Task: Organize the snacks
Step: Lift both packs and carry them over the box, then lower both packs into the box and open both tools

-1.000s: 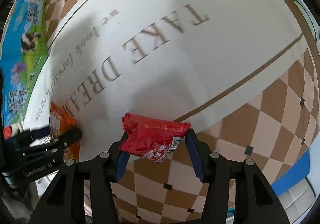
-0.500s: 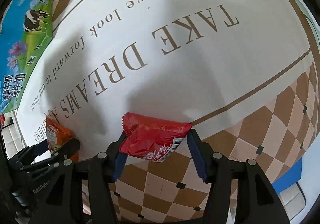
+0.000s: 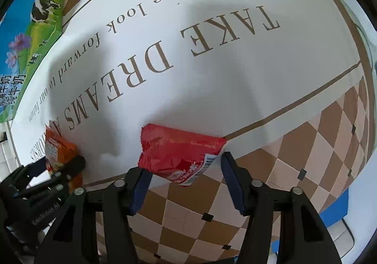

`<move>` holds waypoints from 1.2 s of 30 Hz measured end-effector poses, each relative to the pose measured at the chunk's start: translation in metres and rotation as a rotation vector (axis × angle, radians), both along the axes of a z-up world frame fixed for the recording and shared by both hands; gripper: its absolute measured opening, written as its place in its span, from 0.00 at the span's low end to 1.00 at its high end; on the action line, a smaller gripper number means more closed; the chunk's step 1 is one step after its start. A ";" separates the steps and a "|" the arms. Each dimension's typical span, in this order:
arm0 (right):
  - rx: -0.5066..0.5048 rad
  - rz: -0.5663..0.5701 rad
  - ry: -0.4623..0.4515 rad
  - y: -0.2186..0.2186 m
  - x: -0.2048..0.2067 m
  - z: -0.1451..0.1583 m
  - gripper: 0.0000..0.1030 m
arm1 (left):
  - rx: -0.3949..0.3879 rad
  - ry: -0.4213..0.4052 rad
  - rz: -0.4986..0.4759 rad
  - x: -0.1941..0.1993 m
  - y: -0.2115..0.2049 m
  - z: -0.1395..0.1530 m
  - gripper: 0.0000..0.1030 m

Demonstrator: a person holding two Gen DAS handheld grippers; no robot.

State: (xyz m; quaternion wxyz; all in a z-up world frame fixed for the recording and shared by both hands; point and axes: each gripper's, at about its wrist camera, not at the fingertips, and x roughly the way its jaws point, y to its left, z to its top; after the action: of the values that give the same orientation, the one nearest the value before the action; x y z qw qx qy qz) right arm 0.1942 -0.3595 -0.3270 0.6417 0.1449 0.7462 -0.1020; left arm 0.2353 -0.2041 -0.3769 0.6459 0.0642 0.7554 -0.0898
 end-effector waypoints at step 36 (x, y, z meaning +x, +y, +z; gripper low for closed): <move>0.269 0.306 -0.439 0.187 0.224 0.214 0.35 | -0.182 -0.326 0.275 0.241 0.195 0.206 0.55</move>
State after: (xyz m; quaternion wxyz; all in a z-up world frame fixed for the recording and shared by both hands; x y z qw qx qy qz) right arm 0.4182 -0.1723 -0.1132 0.7706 0.1328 0.6097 0.1295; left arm 0.4765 -0.0086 -0.1712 0.7687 -0.0841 0.6315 -0.0570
